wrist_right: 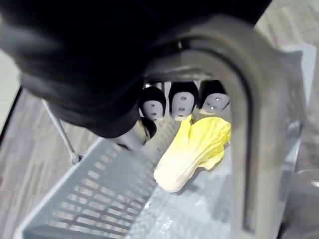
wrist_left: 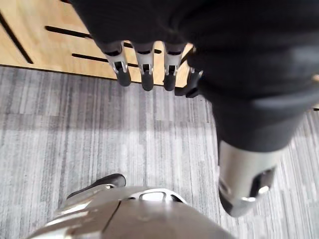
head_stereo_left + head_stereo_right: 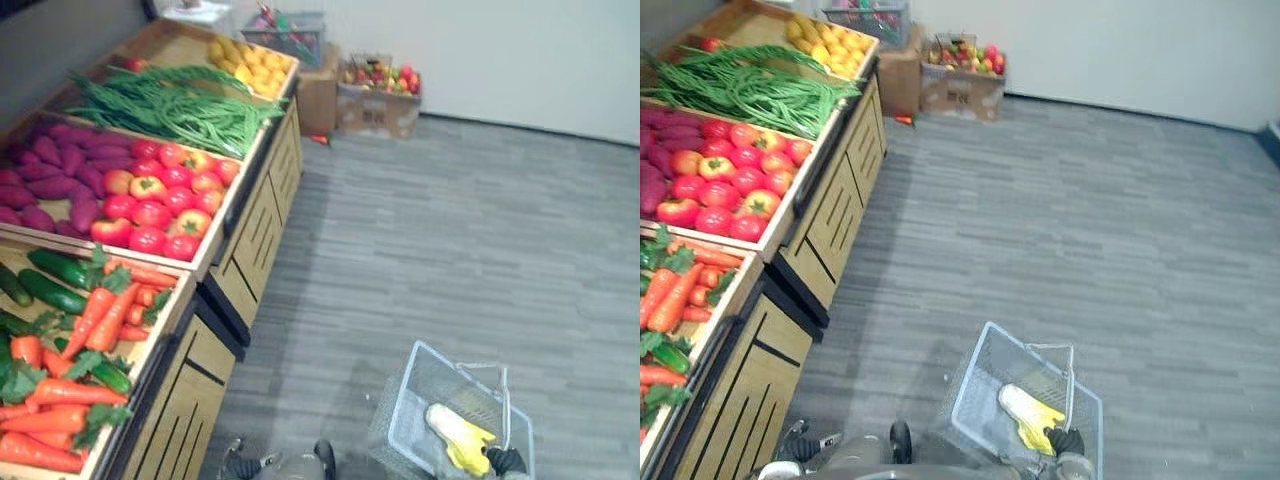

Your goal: Pick vegetable in the basket

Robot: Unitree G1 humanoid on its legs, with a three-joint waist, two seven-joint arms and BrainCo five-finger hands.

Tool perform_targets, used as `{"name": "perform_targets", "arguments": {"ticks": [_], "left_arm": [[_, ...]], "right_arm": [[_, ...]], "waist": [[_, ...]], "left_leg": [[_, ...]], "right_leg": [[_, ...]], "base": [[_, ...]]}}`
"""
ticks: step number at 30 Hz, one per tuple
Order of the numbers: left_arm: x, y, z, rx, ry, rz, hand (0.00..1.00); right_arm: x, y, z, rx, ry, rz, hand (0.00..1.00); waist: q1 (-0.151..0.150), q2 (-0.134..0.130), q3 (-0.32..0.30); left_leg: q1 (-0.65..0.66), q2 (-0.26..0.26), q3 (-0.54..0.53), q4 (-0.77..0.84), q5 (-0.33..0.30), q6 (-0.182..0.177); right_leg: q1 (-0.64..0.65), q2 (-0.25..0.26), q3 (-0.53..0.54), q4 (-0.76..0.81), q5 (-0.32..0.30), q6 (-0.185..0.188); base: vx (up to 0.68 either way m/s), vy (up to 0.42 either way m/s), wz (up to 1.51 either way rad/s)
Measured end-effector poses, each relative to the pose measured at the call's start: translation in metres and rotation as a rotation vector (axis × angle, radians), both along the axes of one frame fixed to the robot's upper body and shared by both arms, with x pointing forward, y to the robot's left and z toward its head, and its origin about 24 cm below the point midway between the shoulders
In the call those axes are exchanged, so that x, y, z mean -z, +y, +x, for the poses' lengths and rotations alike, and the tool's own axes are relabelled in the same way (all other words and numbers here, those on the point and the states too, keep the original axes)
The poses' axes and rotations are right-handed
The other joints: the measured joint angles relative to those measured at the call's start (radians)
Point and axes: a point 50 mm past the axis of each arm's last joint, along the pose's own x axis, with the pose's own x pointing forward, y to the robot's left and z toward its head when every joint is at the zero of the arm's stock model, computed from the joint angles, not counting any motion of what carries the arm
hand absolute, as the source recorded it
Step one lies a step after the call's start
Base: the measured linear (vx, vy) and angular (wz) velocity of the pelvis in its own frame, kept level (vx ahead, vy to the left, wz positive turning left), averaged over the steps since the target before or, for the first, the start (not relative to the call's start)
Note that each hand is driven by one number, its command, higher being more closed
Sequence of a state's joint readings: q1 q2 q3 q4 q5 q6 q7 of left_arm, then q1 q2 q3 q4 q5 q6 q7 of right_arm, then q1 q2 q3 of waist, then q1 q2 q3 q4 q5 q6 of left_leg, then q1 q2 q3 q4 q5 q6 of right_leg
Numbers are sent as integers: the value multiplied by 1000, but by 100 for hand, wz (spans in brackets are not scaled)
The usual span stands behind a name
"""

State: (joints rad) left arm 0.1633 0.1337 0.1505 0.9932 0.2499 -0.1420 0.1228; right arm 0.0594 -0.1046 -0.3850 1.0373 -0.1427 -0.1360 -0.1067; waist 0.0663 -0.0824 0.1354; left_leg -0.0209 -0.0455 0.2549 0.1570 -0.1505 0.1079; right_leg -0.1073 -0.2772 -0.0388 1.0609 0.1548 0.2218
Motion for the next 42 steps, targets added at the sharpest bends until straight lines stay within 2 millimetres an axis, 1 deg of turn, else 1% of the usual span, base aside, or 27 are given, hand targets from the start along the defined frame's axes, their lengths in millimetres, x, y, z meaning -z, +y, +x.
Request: {"name": "perform_targets", "arguments": {"ticks": [1, 2, 3, 5, 6, 7, 8, 10, 11, 13, 14, 15, 16, 17, 19, 21, 23, 24, 25, 26, 27, 28, 29, 31, 33, 36, 42], "left_arm": [[0, -1, -1, 5, 3, -2, 0], [1, -1, -3, 7, 9, 0, 0], [1, -2, -5, 11, 15, 0, 0], [1, -3, -3, 1, 7, -7, 0], [1, -3, -1, -12, 1, -11, 0], [1, -4, 1, -44, -11, -20, 0], [1, -4, 1, -54, -15, -21, 0], [1, -4, 2, -111, -28, -30, 0], [1, -4, -2, -140, -25, -30, 0], [1, -1, -1, -157, -31, -22, 0], [0, 1, -1, -167, -37, -17, 0], [1, -3, -2, -191, -41, -30, 0], [1, -6, 0, -204, -51, -41, 0], [0, -13, 4, -243, -75, -71, 0], [1, -18, 5, -263, -83, -90, 0], [1, -19, 4, -297, -87, -104, 0], [1, -18, 3, -305, -89, -106, 0], [1, -18, 4, -300, -92, -106, 0], [0, -17, 5, -292, -96, -101, 0], [0, -16, 6, -291, -97, -100, 0], [-1, -15, 7, -267, -95, -93, 0], [0, -14, 6, -260, -90, -89, 0], [0, -13, 6, -246, -81, -83, 0], [2, -12, 2, -223, -57, -77, 0], [3, -12, -2, -230, -43, -76, 0], [6, -10, -11, -236, -1, -68, 0], [10, -11, -27, -254, 57, -74, 0]], "right_arm": [[0, -3, -2, 3, 3, -9, 100], [-1, -6, -3, 9, 7, -23, 100], [-2, -9, -2, 21, -5, -33, 100], [-4, -13, -3, 54, -13, -36, 100], [-4, -14, -4, 62, -14, -36, 100], [-4, -16, -6, 91, -15, -35, 100], [-3, -16, -7, 94, -13, -34, 100], [-3, -16, -14, 113, -5, -36, 100], [-2, -16, -19, 116, 6, -35, 100], [1, -12, -26, 120, 18, -26, 100], [2, -8, -30, 124, 22, -17, 100], [0, -11, -24, 132, 2, -23, 100], [-2, -12, -21, 133, -9, -26, 100], [-4, -17, -17, 136, -21, -39, 100], [-6, -21, -15, 133, -27, -51, 100], [-7, -24, -14, 145, -26, -53, 100], [-6, -25, -20, 177, -19, -50, 100], [-6, -26, -21, 184, -19, -48, 100], [-6, -26, -20, 194, -23, -47, 100], [-6, -27, -21, 200, -23, -47, 100], [-5, -30, -27, 243, -12, -42, 100], [-4, -31, -30, 265, -7, -41, 100], [-1, -31, -37, 292, 15, -31, 100], [2, -30, -47, 323, 47, -17, 100], [3, -28, -47, 330, 51, -6, 100], [4, -26, -41, 333, 45, 7, 100], [6, -23, -37, 338, 55, 28, 100]], "waist": [[-5, 9, 3], [-17, 20, 7], [-31, 29, 13], [-35, 31, 14], [-35, 31, 14], [-35, 33, 14], [-35, 32, 14], [-29, 33, 14], [-21, 31, 13], [-10, 15, 7], [-2, 8, 1], [2, 39, -8], [0, 47, -11], [-5, 70, -16], [-1, 86, -14], [3, 88, -12], [3, 89, -12], [3, 88, -11], [2, 85, -10], [2, 85, -9], [-9, 81, -8], [-14, 82, -7], [-39, 83, -7], [-55, 91, -4], [-56, 102, -7], [-49, 93, 3], [-36, 97, 5]], "left_leg": [[32, -7, -21, -17, -2, 3], [92, -16, -56, -50, -4, 6], [138, -17, -93, -70, -6, 6], [183, -19, -155, -87, -15, -1], [188, -18, -174, -86, -19, -3], [202, -13, -237, -81, -36, -14], [202, -11, -261, -74, -45, -18], [197, 2, -347, -5, -109, -44], [195, 13, -389, 40, -153, -64], [184, 22, -444, 95, -208, -98], [178, 39, -476, 123, -238, -128], [161, 82, -495, 141, -231, -147], [147, 98, -504, 147, -222, -162], [115, 125, -535, 157, -192, -179], [91, 145, -566, 163, -147, -190], [72, 155, -573, 171, -65, -198], [56, 169, -553, 193, -21, -208], [41, 182, -504, 203, -1, -218], [14, 202, -409, 205, 28, -240], [7, 205, -388, 204, 34, -239], [-14, 223, -229, 181, 62, -232], [-21, 234, -146, 171, 68, -222], [-27, 260, 60, 157, 67, -179], [-26, 269, 293, 92, 70, -172], [-17, 230, 276, -4, 81, -165], [-6, 172, 249, -108, 133, -140], [8, 118, 213, -193, 168, -123]], "right_leg": [[-25, 8, -12, 49, -45, -14], [-71, 21, -44, 91, -138, -44], [-104, 28, -88, 56, -225, -58], [-156, 40, -131, -88, -300, -79], [-171, 46, -130, -153, -306, -87], [-180, 68, -105, -366, -304, -86], [-177, 75, -82, -454, -302, -87], [-158, 103, 47, -689, -285, -94], [-143, 111, 102, -747, -265, -95], [-130, 107, 122, -766, -260, -88], [-132, 104, 98, -732, -200, -51], [-132, 120, 27, -689, -243, -79], [-133, 122, -3, -676, -260, -90], [-129, 124, -77, -654, -293, -116], [-106, 120, -147, -650, -308, -139], [-48, 105, -221, -662, -321, -161], [15, 100, -279, -684, -327, -171], [45, 100, -318, -702, -328, -174], [76, 91, -371, -737, -329, -174], [80, 88, -379, -744, -329, -174], [108, 67, -435, -786, -328, -174], [118, 58, -466, -804, -327, -171], [134, 43, -530, -820, -323, -164], [151, 40, -602, -840, -311, -144], [152, 42, -629, -872, -294, -121], [166, 46, -635, -953, -241, -105], [172, 37, -630, -983, -215, -90]], "base": [[350, 134, 90], [343, 101, 97], [316, 81, 97], [259, 12, 87], [378, -82, 120], [327, -113, 107], [326, -143, 122], [343, -243, 116], [418, -339, 123], [363, -378, 101], [438, -526, 111], [429, -523, 111], [327, -398, 130], [255, -305, 112], [279, -364, 120], [238, -356, 129], [128, -202, 114], [60, -134, 113], [43, -117, 98], [7, -65, 120], [-19, -20, 100], [-65, 15, 152], [-66, 34, 122], [-85, 101, 128], [-72, 169, 75], [-61, 149, 32], [-22, 83, 20]]}}
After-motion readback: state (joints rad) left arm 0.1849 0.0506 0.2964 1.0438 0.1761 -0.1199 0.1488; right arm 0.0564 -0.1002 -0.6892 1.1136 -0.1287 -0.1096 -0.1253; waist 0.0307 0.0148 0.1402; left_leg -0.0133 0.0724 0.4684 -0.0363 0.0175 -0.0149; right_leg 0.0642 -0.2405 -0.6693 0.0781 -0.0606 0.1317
